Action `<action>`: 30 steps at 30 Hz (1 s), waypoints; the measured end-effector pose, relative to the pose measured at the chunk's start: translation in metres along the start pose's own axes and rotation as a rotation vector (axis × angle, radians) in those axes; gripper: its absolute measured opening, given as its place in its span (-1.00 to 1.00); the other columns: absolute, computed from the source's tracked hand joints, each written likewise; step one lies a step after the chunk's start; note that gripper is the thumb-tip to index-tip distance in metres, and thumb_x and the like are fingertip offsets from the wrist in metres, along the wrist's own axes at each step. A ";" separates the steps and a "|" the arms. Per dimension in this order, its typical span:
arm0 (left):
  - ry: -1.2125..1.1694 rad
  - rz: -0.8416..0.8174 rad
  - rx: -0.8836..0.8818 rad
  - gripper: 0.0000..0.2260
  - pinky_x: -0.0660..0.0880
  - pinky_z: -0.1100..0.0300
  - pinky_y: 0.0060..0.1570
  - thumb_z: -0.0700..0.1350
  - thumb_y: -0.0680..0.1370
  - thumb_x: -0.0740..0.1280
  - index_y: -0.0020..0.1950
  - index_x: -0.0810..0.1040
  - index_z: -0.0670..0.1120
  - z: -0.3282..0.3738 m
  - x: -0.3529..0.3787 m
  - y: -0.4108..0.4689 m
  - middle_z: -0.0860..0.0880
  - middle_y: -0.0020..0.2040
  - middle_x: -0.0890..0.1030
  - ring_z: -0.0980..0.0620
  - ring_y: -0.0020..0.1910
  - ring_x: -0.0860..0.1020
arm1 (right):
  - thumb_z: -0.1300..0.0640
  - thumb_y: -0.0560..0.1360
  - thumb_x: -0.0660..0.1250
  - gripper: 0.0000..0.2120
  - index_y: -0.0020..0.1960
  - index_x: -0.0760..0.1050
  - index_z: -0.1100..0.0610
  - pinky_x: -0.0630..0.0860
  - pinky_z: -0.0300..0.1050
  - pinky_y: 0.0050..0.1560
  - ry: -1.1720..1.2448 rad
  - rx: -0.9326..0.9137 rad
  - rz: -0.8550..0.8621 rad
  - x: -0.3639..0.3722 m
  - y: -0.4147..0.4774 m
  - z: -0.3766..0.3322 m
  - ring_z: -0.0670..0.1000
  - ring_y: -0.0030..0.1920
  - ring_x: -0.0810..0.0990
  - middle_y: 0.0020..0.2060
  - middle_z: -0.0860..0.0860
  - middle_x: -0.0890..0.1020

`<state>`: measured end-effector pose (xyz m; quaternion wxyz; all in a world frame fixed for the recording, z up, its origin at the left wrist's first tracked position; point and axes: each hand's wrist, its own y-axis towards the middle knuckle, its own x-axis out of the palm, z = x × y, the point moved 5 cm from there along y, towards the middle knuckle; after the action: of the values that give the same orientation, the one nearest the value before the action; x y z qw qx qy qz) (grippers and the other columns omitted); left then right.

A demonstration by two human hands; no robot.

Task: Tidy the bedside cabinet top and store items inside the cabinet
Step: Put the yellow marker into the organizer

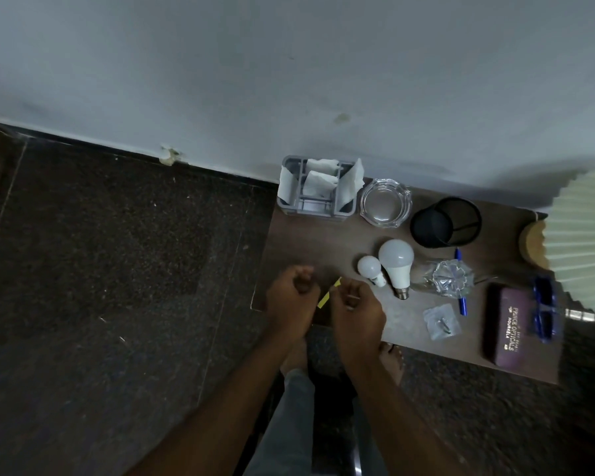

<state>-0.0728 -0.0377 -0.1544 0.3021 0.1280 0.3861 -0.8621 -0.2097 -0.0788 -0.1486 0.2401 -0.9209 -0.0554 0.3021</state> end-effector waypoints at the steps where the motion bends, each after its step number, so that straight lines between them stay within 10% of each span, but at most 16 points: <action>1: 0.026 -0.014 0.003 -0.74 0.60 -0.01 0.15 -0.29 0.46 0.45 0.13 0.69 -0.12 -0.007 0.006 -0.004 -0.08 0.05 0.73 -0.05 0.05 0.68 | 0.07 0.50 0.45 -0.94 -0.04 0.59 -0.02 0.33 -0.54 -0.24 -0.012 0.035 0.012 0.000 -0.001 0.006 -0.10 -0.14 0.62 -0.29 -0.20 0.59; 25: 0.081 -0.217 -0.101 -0.73 0.57 0.08 0.16 -0.18 0.59 0.29 0.19 0.71 -0.03 -0.018 0.033 0.011 -0.03 0.14 0.73 -0.03 0.13 0.66 | 0.10 0.49 0.45 -0.91 -0.08 0.61 0.12 0.38 -0.21 -0.18 -0.171 0.105 0.005 0.022 0.039 0.013 -0.07 -0.21 0.54 -0.21 0.01 0.68; 30: 0.107 -0.109 -0.135 -0.76 0.42 0.28 -0.18 -0.18 0.59 0.27 0.15 0.67 0.00 -0.019 0.026 0.020 0.00 0.08 0.70 0.01 0.01 0.63 | 0.06 0.47 0.46 -0.87 -0.07 0.61 0.11 0.38 -0.18 -0.22 -0.240 -0.007 -0.079 0.032 0.043 0.006 -0.05 -0.23 0.53 -0.23 0.01 0.66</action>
<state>-0.0807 -0.0454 -0.1905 0.2415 0.1319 0.4655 -0.8412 -0.1886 -0.1062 -0.1904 0.2405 -0.8759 -0.1210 0.4004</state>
